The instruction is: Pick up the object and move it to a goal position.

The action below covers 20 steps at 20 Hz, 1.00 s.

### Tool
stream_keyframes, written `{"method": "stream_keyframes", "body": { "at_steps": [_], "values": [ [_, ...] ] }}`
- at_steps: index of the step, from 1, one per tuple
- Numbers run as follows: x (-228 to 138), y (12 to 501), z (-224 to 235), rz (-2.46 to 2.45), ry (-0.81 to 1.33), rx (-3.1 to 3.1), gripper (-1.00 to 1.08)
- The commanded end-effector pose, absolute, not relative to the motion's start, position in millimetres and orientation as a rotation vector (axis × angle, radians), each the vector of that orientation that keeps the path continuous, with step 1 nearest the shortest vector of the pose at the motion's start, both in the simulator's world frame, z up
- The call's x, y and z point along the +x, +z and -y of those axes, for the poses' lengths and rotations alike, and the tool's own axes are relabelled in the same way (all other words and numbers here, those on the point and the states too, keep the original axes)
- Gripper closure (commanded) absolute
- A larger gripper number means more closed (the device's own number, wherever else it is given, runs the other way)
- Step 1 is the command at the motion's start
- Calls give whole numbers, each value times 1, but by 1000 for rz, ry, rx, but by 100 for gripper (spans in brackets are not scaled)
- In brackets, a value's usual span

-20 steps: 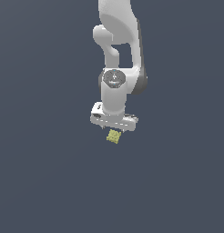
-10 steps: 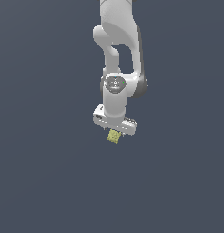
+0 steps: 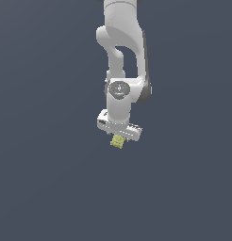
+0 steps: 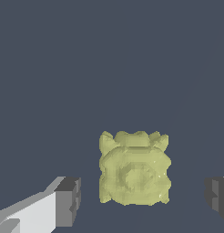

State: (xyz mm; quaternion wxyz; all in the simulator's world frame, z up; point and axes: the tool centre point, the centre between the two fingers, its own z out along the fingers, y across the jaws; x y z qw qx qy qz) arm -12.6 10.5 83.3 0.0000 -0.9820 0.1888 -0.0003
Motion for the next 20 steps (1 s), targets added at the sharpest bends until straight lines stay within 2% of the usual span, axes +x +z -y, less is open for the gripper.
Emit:
{"method": "stream_keyframes", "body": {
  "at_steps": [1,11,12,20],
  "values": [
    [-13,73,-10,-595,1,-3085,-92],
    [-13,41,-11,-600,0,-3084,-92],
    [-13,41,-11,-600,0,-3084,108],
    [-13,41,-11,-600,0,-3084,108]
  ]
}}
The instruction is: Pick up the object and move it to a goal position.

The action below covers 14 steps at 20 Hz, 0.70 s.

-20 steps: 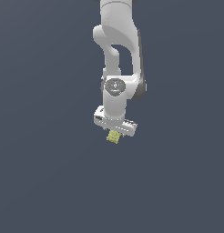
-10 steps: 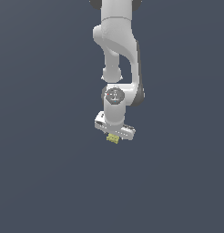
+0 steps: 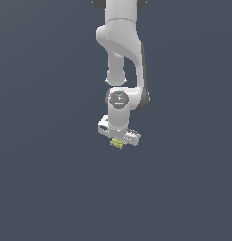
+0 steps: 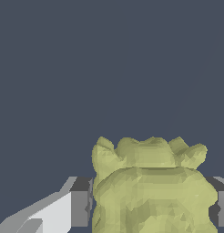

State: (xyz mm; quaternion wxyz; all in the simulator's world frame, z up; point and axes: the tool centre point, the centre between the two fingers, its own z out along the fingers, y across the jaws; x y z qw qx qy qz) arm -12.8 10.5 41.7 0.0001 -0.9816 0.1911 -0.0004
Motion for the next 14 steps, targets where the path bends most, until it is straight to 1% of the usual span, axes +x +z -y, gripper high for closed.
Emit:
{"method": "stream_keyframes", "body": {
  "at_steps": [1,8,14],
  "values": [
    [-13,41,-11,-600,0,-3084,108],
    [-15,50,-14,-599,-1,-3083,108],
    [-21,77,-23,-599,-1,-3083,108]
  ]
}}
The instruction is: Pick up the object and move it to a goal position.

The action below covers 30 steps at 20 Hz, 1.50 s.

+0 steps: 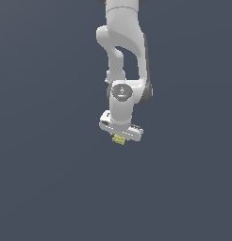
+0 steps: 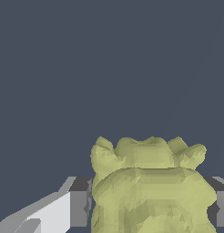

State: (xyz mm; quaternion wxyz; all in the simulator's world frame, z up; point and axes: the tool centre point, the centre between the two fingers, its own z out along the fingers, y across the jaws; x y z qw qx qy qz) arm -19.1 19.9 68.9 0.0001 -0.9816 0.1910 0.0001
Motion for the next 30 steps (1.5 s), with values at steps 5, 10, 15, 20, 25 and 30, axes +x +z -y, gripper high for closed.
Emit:
{"method": "stream_keyframes", "body": {
  "at_steps": [5,10,15,20,25,30],
  "values": [
    [-28,114,-35,-600,-1,-3083,108],
    [-39,164,-51,-600,-1,-3084,108],
    [-51,223,-70,-601,-2,-3085,108],
    [-62,281,-88,-601,-2,-3086,108],
    [-73,336,-106,-601,-2,-3086,108],
    [-82,389,-124,-601,-2,-3086,108]
  ]
}}
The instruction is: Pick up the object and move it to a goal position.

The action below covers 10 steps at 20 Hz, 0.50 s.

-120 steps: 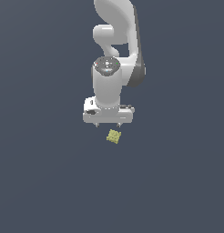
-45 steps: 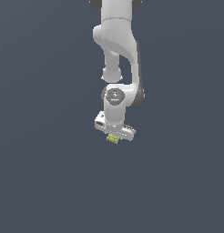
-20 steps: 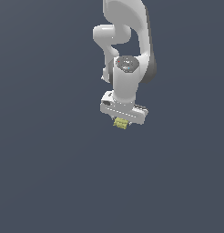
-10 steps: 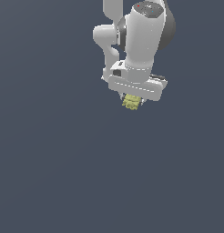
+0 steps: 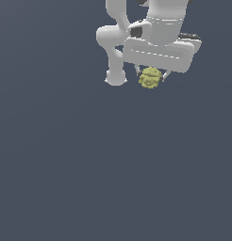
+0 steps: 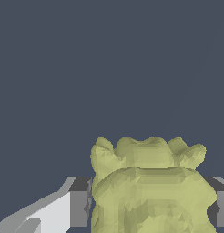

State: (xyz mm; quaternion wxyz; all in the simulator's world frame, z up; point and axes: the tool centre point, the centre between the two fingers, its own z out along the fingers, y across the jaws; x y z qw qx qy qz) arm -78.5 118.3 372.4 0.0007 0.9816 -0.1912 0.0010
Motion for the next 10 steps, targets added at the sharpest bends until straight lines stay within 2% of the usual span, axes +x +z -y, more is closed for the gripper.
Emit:
{"method": "stream_keyframes", "body": {
  "at_steps": [1,10],
  "values": [
    [-84,399,-127,601,2,3082,108],
    [-94,471,-152,600,1,3083,108]
  ]
}}
